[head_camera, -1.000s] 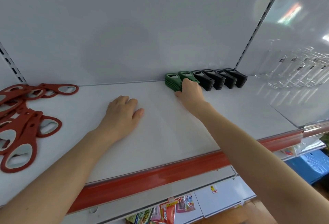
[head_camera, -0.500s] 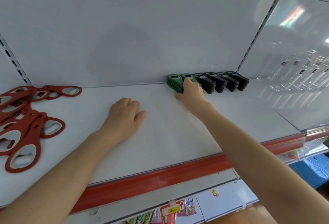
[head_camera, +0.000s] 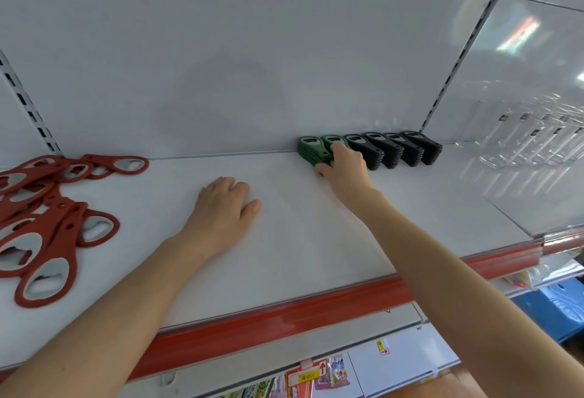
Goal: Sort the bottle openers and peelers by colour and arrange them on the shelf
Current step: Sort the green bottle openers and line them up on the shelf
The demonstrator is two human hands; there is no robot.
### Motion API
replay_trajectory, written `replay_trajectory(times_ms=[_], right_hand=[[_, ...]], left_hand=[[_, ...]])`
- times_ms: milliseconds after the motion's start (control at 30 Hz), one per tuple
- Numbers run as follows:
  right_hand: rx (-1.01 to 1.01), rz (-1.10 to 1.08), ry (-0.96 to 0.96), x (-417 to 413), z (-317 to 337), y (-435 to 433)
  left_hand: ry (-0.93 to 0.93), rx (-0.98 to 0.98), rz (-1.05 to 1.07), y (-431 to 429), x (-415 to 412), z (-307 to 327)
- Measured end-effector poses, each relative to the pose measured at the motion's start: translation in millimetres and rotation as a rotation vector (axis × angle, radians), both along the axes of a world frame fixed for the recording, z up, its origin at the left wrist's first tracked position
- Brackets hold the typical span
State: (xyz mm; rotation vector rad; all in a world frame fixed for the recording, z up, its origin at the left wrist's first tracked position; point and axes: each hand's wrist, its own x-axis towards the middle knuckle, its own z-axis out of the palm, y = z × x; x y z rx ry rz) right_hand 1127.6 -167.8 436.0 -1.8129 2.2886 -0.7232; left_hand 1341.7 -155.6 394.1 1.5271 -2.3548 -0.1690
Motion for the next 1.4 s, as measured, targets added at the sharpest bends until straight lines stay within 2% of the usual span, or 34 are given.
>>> replay_trajectory(times_ms=[133,333,767,967,1400], right_hand=[[-0.060,0.021,0.019,-1.9,-1.0,0.6],[-0.025,-0.018,0.125,-1.4,-3.5,-2.1],[-0.064,-0.007,0.046,-1.4,-5.2,0.6],[0.035,0.015,0.057,-1.1,-6.3,1.7],[0.055,-0.018,0.055,-1.4,-8.5,-4.4]], left_hand=[[-0.006,-0.005,-0.003,0.5,-0.3,1.2],[-0.010,-0.002,-0.001,1.8,-0.3,2.3],[0.013,-0.005,-0.006,3.3,0.5,2.5],[0.024,-0.008,-0.003,1.5,0.2,1.1],[0.016,-0.011,-0.006,2.3,0.0,1.7]])
